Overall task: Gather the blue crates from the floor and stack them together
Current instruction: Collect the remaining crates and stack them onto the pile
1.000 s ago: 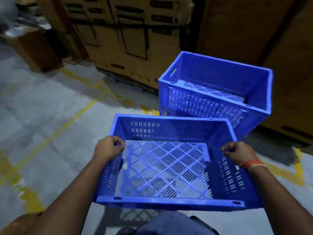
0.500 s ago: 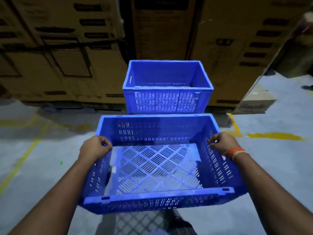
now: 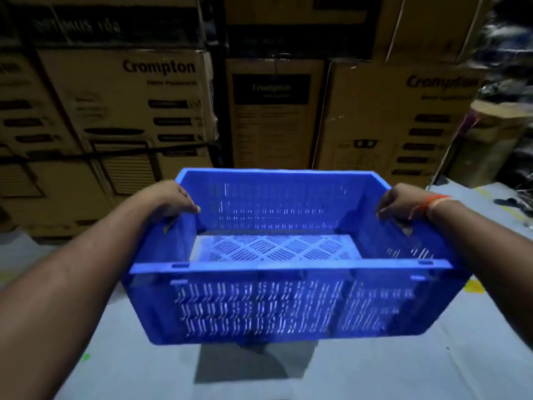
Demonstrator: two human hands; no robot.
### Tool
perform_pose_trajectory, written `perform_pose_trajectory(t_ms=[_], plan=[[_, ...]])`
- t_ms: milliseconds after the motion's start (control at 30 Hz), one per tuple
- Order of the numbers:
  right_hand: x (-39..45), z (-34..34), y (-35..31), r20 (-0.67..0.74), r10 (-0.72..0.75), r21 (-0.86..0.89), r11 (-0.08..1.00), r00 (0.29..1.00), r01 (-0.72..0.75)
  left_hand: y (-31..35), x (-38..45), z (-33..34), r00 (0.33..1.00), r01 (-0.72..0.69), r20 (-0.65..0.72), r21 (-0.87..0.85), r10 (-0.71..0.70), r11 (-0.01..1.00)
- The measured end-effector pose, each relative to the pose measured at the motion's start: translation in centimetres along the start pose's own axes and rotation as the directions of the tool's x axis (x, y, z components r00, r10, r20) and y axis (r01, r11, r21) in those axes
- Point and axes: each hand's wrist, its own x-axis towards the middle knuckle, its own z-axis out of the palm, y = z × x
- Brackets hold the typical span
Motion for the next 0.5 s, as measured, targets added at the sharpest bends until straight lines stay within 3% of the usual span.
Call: perform_pose_trajectory(t_ms=[267, 500], plan=[[11.8, -8.7, 0.3, -0.076, -0.007, 0.016, 1.000, 0.997, 0.008, 7.3, 12.1, -3.6, 0.995, -0.037, -0.094, -0.023, 0.034, 0.999], [24.6, -6.7, 2.8, -0.088, -0.003, 0.001, 1.000, 0.996, 0.003, 9.5, 23.6, -0.4, 0.981, 0.040, -0.189, -0.034, -0.045, 0.999]])
